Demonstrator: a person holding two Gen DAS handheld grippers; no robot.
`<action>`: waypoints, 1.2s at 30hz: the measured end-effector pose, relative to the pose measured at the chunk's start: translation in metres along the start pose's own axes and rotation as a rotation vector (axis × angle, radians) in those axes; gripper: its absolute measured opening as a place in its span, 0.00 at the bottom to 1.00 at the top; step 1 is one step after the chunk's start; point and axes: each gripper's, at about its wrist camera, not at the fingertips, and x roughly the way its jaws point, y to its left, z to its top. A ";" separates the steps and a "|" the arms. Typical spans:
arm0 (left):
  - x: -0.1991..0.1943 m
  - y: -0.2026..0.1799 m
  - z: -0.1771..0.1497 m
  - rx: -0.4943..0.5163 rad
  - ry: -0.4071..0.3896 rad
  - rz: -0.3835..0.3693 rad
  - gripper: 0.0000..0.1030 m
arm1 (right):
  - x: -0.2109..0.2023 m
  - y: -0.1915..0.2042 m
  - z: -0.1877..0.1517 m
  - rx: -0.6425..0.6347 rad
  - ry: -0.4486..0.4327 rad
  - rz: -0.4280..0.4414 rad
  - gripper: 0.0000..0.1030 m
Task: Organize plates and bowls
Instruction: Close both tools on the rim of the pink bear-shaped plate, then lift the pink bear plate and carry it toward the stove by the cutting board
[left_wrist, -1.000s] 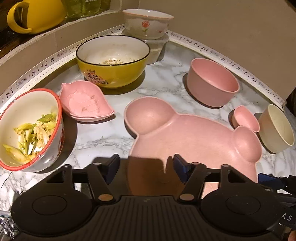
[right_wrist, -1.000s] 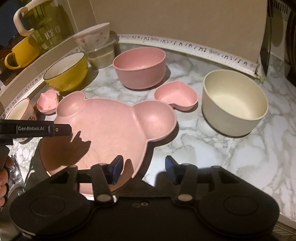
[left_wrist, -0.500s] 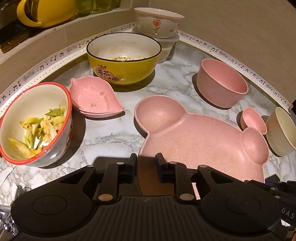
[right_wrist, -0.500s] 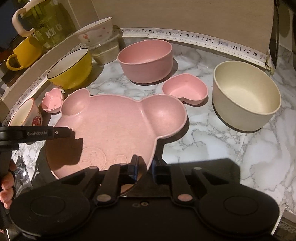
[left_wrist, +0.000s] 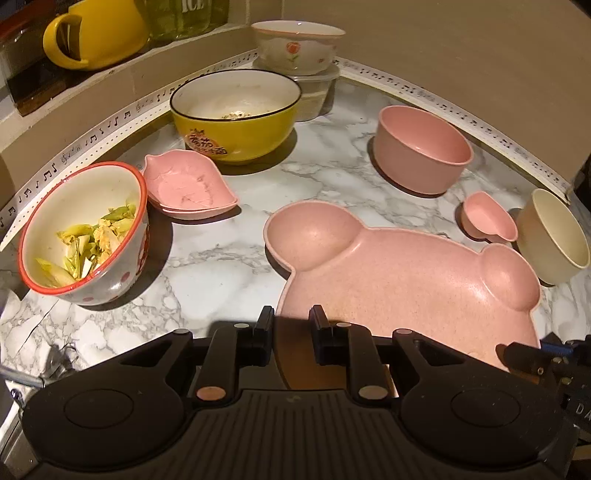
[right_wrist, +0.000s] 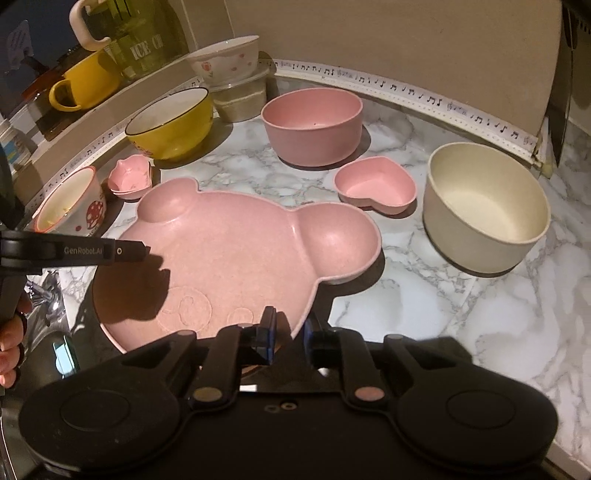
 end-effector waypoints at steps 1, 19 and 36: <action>-0.003 -0.002 -0.001 0.003 -0.002 -0.001 0.19 | -0.003 -0.001 -0.001 -0.002 -0.003 0.000 0.13; -0.076 -0.088 -0.006 0.076 -0.106 -0.094 0.19 | -0.085 -0.077 -0.013 0.013 -0.080 0.017 0.13; -0.111 -0.204 -0.008 0.195 -0.156 -0.216 0.19 | -0.172 -0.168 -0.036 0.025 -0.181 -0.068 0.13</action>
